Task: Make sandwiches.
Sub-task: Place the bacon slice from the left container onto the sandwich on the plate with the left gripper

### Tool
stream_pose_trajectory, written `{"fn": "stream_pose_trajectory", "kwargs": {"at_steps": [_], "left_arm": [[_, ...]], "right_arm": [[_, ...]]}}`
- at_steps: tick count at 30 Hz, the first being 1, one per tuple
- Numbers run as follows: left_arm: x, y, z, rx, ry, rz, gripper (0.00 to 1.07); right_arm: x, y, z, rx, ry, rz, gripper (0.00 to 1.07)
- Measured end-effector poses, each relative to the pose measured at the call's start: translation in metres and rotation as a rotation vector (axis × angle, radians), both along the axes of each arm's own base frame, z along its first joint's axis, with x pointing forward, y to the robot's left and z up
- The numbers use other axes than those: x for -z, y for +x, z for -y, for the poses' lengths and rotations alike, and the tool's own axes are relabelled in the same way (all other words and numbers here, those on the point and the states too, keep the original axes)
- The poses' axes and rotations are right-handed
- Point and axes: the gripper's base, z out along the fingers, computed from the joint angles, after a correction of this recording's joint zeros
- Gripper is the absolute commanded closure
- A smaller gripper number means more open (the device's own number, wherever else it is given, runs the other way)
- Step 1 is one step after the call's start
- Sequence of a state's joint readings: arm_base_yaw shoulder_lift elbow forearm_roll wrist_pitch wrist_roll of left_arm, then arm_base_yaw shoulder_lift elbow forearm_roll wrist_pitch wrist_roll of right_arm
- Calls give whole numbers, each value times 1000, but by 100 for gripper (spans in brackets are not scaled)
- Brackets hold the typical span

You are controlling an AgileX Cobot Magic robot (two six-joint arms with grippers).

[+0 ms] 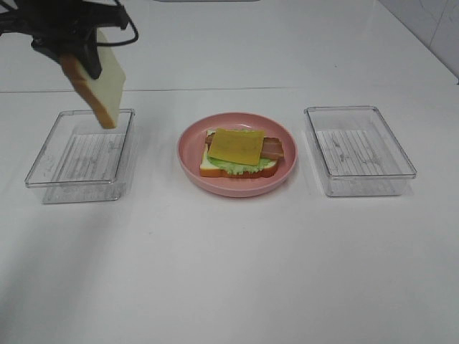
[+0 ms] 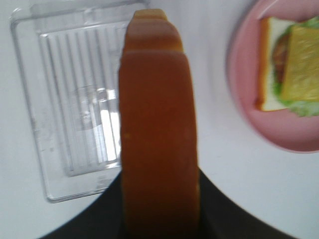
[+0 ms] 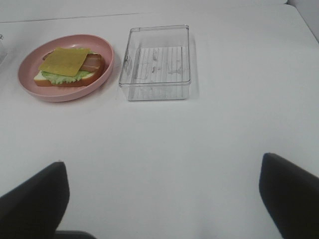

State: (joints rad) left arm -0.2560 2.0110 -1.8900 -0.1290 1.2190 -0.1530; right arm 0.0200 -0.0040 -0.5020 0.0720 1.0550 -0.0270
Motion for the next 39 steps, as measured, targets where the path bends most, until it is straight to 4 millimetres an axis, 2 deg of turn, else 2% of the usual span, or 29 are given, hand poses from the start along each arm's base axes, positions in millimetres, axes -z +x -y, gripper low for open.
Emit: {"fn": "stream_pose_trajectory", "kwargs": {"at_steps": [1,3,4,9,11,14,16,17,18,20,21,23,25,28,29,31,33,36,39], "left_arm": [[-7,0,7,8,-82,14,107],[-10,1,10,18,-121,24,107],[-13,3,19,36,-219,48,107],[-10,10,34,60,-388,72,107],[10,22,47,90,-513,60,107],[17,24,51,103,-541,53,107],[39,33,60,108,-614,29,107],[39,33,60,108,-614,29,107],[51,36,66,107,-644,11,107],[57,37,70,106,-653,3,107],[67,38,78,108,-654,0,107],[70,39,81,105,-653,4,107],[79,37,99,99,-652,17,107],[80,36,103,92,-656,16,107],[87,36,110,74,-658,2,107],[90,35,112,67,-658,-7,107],[104,36,114,38,-652,-47,107],[106,37,114,35,-650,-52,107],[117,38,114,26,-642,-70,107]], "right_arm": [[0,0,0,0,0,0,9],[0,0,0,0,0,0,9],[0,0,0,0,0,0,9],[0,0,0,0,0,0,9],[0,0,0,0,0,0,9],[0,0,0,0,0,0,9],[0,0,0,0,0,0,9],[0,0,0,0,0,0,9],[0,0,0,0,0,0,9],[0,0,0,0,0,0,9],[0,0,0,0,0,0,9],[0,0,0,0,0,0,9],[0,0,0,0,0,0,9],[0,0,0,0,0,0,9],[0,0,0,0,0,0,9],[0,0,0,0,0,0,9],[0,0,0,0,0,0,9],[0,0,0,0,0,0,9],[0,0,0,0,0,0,9]]}}
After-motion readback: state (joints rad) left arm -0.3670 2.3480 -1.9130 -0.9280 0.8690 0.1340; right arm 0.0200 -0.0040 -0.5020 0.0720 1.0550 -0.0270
